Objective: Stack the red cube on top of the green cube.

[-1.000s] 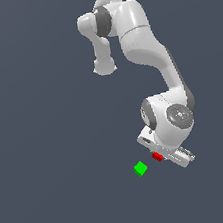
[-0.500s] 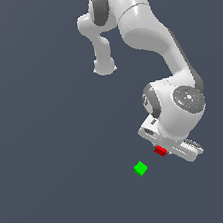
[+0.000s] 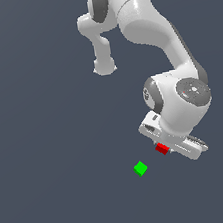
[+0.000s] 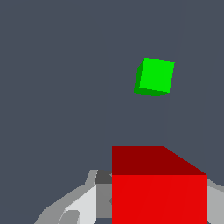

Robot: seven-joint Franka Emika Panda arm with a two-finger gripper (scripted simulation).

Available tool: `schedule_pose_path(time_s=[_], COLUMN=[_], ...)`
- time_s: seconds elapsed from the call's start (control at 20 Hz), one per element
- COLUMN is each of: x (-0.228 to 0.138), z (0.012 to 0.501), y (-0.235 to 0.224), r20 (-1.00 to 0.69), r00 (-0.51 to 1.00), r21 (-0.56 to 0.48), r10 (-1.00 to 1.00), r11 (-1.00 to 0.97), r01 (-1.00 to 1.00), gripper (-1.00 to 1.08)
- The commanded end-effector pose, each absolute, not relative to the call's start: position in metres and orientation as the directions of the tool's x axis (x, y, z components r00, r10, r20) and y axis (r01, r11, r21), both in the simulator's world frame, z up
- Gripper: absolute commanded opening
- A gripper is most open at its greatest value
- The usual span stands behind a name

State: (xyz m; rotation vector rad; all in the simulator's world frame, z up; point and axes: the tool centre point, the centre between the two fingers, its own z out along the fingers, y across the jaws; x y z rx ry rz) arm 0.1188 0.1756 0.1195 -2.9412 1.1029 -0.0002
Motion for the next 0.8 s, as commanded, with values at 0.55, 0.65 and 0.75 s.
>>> schedule_pose_path(time_s=[0.55,0.65,0.75], x=[0.139,0.144,0.150], z=[0.092,0.084,0.077], y=[0.132,0.121,0.110], r20=[0.000,0.000,0.000], r00=[0.754,0.754,0.754], r21=[-0.001,-0.001,0.000], r10=[-0.657,-0.657,-0.657], r11=[-0.754,-0.754,-0.754], r01=[-0.657,-0.657,-0.657], gripper=[-1.00,-1.00,-1.00])
